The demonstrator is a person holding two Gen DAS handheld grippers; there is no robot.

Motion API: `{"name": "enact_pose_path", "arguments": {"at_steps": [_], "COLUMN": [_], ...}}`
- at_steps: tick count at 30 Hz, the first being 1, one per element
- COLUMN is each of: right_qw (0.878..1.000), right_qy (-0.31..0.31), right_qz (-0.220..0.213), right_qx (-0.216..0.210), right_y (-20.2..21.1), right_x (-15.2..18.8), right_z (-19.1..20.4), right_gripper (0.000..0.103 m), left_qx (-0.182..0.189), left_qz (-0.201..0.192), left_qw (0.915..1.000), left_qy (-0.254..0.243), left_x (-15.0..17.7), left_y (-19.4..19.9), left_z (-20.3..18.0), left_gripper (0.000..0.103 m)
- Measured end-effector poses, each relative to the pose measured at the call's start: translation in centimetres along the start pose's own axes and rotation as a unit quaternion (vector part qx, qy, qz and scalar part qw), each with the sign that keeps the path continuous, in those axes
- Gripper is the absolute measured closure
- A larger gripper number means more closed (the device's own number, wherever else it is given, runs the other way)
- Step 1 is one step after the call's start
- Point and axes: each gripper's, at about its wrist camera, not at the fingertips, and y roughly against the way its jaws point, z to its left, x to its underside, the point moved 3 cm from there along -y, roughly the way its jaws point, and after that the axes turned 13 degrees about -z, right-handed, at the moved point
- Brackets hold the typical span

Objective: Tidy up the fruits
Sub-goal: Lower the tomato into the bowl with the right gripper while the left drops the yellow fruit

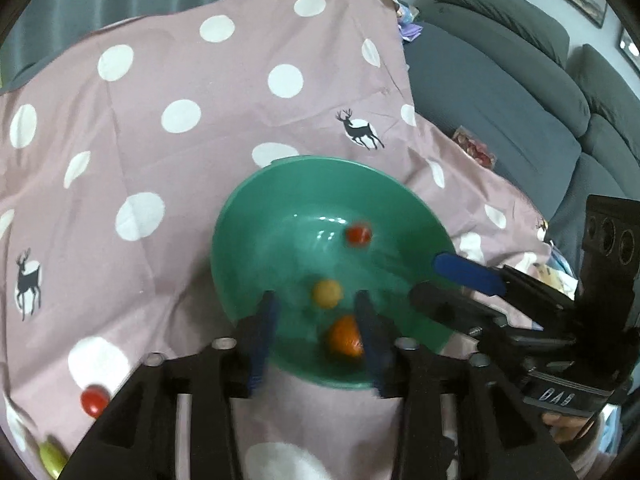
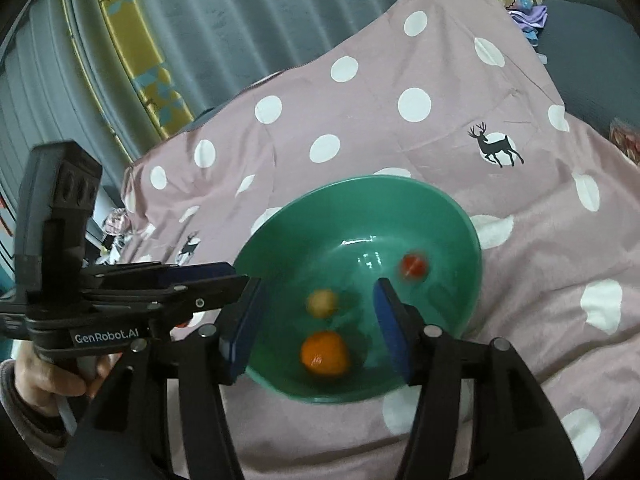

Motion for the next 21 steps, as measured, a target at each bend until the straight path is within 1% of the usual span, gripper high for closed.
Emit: {"name": "enact_pose_path", "arguments": {"at_steps": [2, 3, 4, 5, 9, 11, 12, 13, 14, 15, 16, 17, 18, 19, 20, 21], "right_qw": [1.0, 1.0, 1.0, 1.0, 0.999, 0.998, 0.998, 0.997, 0.997, 0.997, 0.996, 0.996, 0.995, 0.994, 0.992, 0.991], "right_qy": [-0.004, -0.006, -0.009, -0.011, -0.01, -0.012, -0.012, -0.01, -0.006, -0.003, 0.002, 0.004, 0.005, 0.007, 0.012, 0.018], "right_qz": [-0.004, -0.006, -0.006, -0.006, 0.003, 0.01, 0.014, 0.018, 0.024, 0.028, 0.033, 0.036, 0.041, 0.049, 0.057, 0.066], "right_qx": [-0.003, -0.007, -0.012, -0.016, -0.04, -0.057, -0.064, -0.07, -0.075, -0.078, -0.082, -0.085, -0.091, -0.099, -0.108, -0.117], "right_y": [0.8, 1.1, 1.5, 1.9, 2.9, 3.3, 3.4, 3.5, 3.3, 3.3, 3.1, 3.0, 2.8, 2.5, 2.2, 1.8], "right_x": [0.2, 0.3, 0.4, 0.6, 1.9, 2.6, 2.9, 3.3, 3.6, 3.9, 4.2, 4.4, 4.7, 5.0, 5.4, 5.8], "right_z": [0.1, 0.2, 0.3, 0.5, 1.7, 2.6, 3.1, 3.6, 4.2, 4.7, 5.4, 5.9, 6.6, 7.5, 8.3, 9.3], "right_gripper": [0.046, 0.046, 0.046, 0.046, 0.045, 0.044, 0.044, 0.043, 0.043, 0.043, 0.043, 0.042, 0.041, 0.04, 0.04, 0.039], "left_qx": [-0.008, -0.01, -0.014, -0.018, -0.052, -0.082, -0.1, -0.13, -0.153, -0.173, -0.193, -0.203, -0.209, -0.222, -0.23, -0.233], "left_qz": [-0.013, -0.02, -0.029, -0.037, -0.088, -0.139, -0.164, -0.198, -0.225, -0.252, -0.287, -0.311, -0.324, -0.34, -0.348, -0.349], "left_qw": [0.9999, 0.9997, 0.9994, 0.999, 0.9934, 0.9846, 0.979, 0.9692, 0.9605, 0.9505, 0.9372, 0.9274, 0.9214, 0.9109, 0.9047, 0.9021], "left_qy": [0.002, 0.006, 0.014, 0.02, 0.053, 0.067, 0.069, 0.066, 0.06, 0.053, 0.045, 0.046, 0.054, 0.074, 0.089, 0.102], "left_x": [0.3, 0.4, 0.7, 1.0, 2.6, 3.7, 4.0, 4.5, 4.9, 5.3, 6.0, 6.6, 7.1, 8.2, 9.1, 9.8], "left_y": [1.6, 2.6, 4.1, 5.3, 12.0, 16.7, 18.8, 21.7, 23.8, 25.8, 28.3, 30.0, 30.8, 31.9, 32.2, 32.2], "left_z": [0.8, 1.4, 2.4, 3.2, 7.0, 8.8, 9.4, 9.7, 9.8, 9.7, 9.5, 9.5, 9.7, 10.2, 10.6, 11.2], "left_gripper": [0.036, 0.032, 0.025, 0.021, 0.017, 0.015, 0.012, 0.005, 0.001, 0.001, 0.001, 0.001, 0.001, 0.001, 0.001, 0.001]}}
